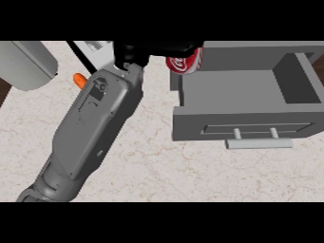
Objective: Pick up the can, place it into the drawer and close the drawer
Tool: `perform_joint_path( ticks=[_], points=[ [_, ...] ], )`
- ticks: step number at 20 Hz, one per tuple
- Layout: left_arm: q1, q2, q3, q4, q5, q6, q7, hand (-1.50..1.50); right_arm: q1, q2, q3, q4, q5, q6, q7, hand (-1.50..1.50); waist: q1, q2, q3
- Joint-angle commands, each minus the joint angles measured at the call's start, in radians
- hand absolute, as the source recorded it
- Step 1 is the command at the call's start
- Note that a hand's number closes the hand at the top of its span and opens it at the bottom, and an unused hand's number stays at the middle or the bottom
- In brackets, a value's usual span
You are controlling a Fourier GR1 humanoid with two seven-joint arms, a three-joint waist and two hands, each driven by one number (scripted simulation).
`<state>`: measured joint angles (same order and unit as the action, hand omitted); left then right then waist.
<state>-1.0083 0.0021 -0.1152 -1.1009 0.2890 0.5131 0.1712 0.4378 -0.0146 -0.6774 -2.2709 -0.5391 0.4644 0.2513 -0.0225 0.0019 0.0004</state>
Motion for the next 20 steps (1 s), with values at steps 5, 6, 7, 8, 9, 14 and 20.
perform_joint_path(
  ticks=[5, 6, 7, 8, 9, 14, 20],
  points=[
    [-0.222, -0.002, -0.071, 0.213, 0.116, 0.101, -0.043, 1.5, -0.067, -0.031, 0.017, -0.026, -0.013, -0.048, 0.054, -1.5, -0.013, 0.004, 0.0],
    [-0.231, -0.002, -0.07, 0.262, 0.138, 0.076, -0.075, 1.5, -0.118, -0.026, 0.046, -0.001, 0.041, -0.076, 0.055, -1.5, -0.012, 0.007, 0.0],
    [-0.166, -0.002, -0.038, 0.287, 0.138, 0.02, -0.149, 1.5, 0.012, 0.003, -0.02, -0.037, -0.049, 0.009, 0.017, -1.5, -0.02, 0.003, 0.0],
    [-0.268, -0.002, -0.085, 0.319, 0.16, 0.109, -0.112, 1.5, -0.021, 0.013, 0.053, -0.027, 0.034, -0.001, 0.01, -1.5, -0.027, 0.006, 0.001],
    [-0.26, -0.002, -0.078, 0.34, 0.185, 0.069, -0.137, 1.5, -0.025, -0.003, 0.009, -0.052, -0.042, -0.018, 0.039, -1.5, -0.026, 0.005, 0.0],
    [-0.312, -0.002, -0.166, 0.398, 0.298, 0.127, -0.169, 1.5, -0.047, 0.014, 0.046, -0.033, 0.031, -0.033, 0.024, -1.5, -0.033, 0.007, 0.001],
    [-0.363, -0.002, -0.252, 0.467, 0.397, 0.174, -0.2, 1.5, -0.067, -0.015, 0.023, -0.018, 0.02, -0.016, 0.022, -1.5, -0.043, 0.008, 0.001]
  ],
)
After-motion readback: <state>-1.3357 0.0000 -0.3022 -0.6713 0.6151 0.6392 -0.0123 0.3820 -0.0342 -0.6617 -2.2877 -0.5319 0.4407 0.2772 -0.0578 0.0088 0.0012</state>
